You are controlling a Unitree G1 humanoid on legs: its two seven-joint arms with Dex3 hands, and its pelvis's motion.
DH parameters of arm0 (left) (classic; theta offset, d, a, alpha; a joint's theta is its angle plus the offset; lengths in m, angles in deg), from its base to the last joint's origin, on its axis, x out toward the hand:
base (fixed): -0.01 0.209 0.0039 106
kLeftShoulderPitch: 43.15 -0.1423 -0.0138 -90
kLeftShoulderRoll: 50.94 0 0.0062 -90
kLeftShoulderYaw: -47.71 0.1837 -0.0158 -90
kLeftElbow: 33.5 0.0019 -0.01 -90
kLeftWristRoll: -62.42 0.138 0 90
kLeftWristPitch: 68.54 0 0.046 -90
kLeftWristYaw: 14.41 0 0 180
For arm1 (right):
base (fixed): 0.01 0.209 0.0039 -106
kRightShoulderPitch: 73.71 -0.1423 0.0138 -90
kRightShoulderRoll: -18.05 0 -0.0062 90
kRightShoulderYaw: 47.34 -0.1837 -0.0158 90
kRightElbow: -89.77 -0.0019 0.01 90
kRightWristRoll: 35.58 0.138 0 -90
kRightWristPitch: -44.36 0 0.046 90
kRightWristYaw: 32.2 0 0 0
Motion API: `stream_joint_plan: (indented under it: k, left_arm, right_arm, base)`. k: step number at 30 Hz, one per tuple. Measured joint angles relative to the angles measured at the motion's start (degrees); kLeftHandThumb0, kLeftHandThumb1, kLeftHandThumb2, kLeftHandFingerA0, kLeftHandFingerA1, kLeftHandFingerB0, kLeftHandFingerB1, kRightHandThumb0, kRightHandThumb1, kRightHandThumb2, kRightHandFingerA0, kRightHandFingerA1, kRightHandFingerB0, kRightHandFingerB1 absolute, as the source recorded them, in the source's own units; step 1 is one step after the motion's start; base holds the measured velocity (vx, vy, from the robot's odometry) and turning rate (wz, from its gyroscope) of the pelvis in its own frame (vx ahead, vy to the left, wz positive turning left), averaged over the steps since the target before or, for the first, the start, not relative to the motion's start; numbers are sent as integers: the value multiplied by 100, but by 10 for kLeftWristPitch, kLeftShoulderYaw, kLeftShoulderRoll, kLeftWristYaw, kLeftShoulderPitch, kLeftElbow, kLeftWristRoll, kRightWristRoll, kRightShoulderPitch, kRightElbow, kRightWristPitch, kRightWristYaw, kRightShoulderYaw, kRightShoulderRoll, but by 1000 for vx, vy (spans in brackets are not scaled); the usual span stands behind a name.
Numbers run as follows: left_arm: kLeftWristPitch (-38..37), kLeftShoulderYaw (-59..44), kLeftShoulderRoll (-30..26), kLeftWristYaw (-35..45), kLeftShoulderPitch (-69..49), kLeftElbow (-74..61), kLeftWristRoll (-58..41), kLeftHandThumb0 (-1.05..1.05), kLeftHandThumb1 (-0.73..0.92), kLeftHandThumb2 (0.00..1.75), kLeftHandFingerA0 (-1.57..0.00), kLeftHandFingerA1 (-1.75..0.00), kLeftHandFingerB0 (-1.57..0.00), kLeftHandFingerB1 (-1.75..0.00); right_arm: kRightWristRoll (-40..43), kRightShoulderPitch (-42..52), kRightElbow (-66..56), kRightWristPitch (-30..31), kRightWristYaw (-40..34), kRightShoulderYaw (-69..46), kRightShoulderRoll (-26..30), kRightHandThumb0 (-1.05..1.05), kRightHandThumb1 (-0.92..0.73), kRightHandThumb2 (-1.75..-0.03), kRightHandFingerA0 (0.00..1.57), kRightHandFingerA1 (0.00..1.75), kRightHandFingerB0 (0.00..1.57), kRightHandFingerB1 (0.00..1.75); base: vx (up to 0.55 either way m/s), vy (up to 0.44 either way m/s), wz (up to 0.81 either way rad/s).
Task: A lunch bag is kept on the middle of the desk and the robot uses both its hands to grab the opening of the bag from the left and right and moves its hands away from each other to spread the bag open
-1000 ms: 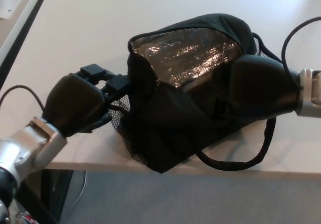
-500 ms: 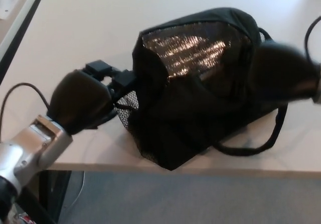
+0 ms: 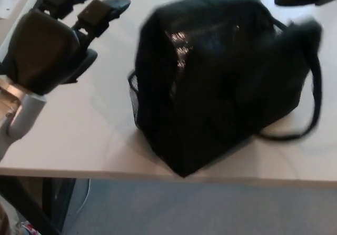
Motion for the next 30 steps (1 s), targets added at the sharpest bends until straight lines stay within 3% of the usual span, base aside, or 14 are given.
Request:
stream_joint_plan:
  k: [2, 4, 5, 7, 8, 11, 12, 14, 15, 17, 20, 21, 22, 30]
  left_arm:
    - [1, -7, -4, 1, -2, -10, -1, -4, 53, 61, -26, -34, -19, -32]
    - [3, -15, -12, 2, -5, -23, -1, -1, 52, 61, -27, -33, -19, -30]
    - [5, -23, -17, 2, -9, -34, -2, -1, 51, 64, -27, -34, -18, -32]
    - [7, -37, -25, 3, -22, -54, -4, -2, 52, 61, -26, -35, -19, -32]
    - [8, -49, -33, 4, -35, -70, -5, 0, 35, 86, -17, -51, -10, -48]
    - [9, -74, -43, 4, -63, -98, -9, -1, 34, 84, -19, -53, -8, -47]
    - [9, -84, -46, 5, -76, -109, -12, 1, 50, 55, -30, -35, -21, -29]
    - [8, -97, -50, 5, -93, -124, -14, -6, 45, 53, -35, -35, -23, -29]
    - [8, -113, -53, 6, -118, -142, -18, -11, 45, 53, -34, -36, -24, -29]
    - [6, -132, -53, 7, -152, -164, -24, -16, 47, 54, -37, -39, -25, -30]
    - [2, -162, -50, 9, -214, -201, -38, -11, 42, 88, -25, -55, -9, -47]
    - [0, -171, -47, 10, -238, -214, -45, -9, 44, 89, -25, -54, -9, -47]
    - [-3, -178, -45, 11, -257, -223, -51, -8, 43, 89, -28, -55, -10, -47]
    - [-38, -217, -10, 22, -504, -282, -116, -5, 47, 90, -24, -53, -10, -47]
  right_arm:
    - [10, 6, -21, 9, 17, -20, 1, -79, -48, -81, 22, 46, 0, 0]
    - [24, 16, -47, 17, 35, -42, 3, -82, -49, -81, 16, 44, 0, 0]
    - [33, 27, -65, 22, 46, -57, 8, -74, -54, -57, 19, 39, 0, 13]
    - [49, 48, -96, 27, 61, -81, 20, -72, -45, -81, 11, 47, 0, 11]
    - [62, 72, -125, 30, 74, -103, 32, -69, -43, -81, 16, 48, 0, 15]
    - [83, 129, -179, 33, 89, -148, 57, -66, -43, -80, 12, 47, 1, 16]
    - [92, 157, -202, 34, 95, -168, 65, -63, -40, -77, 8, 45, 3, 16]
    - [101, 191, -225, 33, 99, -193, 72, -54, -36, -76, 1, 43, 0, 25]
    - [112, 236, -250, 31, 101, -223, 76, -51, -57, -57, 12, 32, 7, 26]
    - [119, 289, -276, 25, 100, -260, 75, -49, -63, -60, 18, 34, 18, 27]
    - [133, 378, -309, 11, 98, -314, 70, -50, -69, -61, 37, 37, 33, 33]
    - [137, 407, -317, 5, 97, -330, 66, -47, -51, -90, 36, 54, 26, 49]
    - [139, 430, -322, 0, 97, -340, 63, -44, -71, -62, 47, 37, 38, 34]
    - [144, 659, -318, -74, 75, -410, -2, -40, -62, -59, 50, 36, 47, 36]
  base:
    - [0, 0, 0]
    - [0, 0, 0]
    - [0, 0, 0]
    - [0, 0, 0]
    - [0, 0, 0]
    - [0, 0, 0]
    - [0, 0, 0]
    - [0, 0, 0]
    - [0, 0, 0]
    - [0, 0, 0]
    - [0, 0, 0]
    - [0, 0, 0]
    - [0, 0, 0]
    - [0, 0, 0]
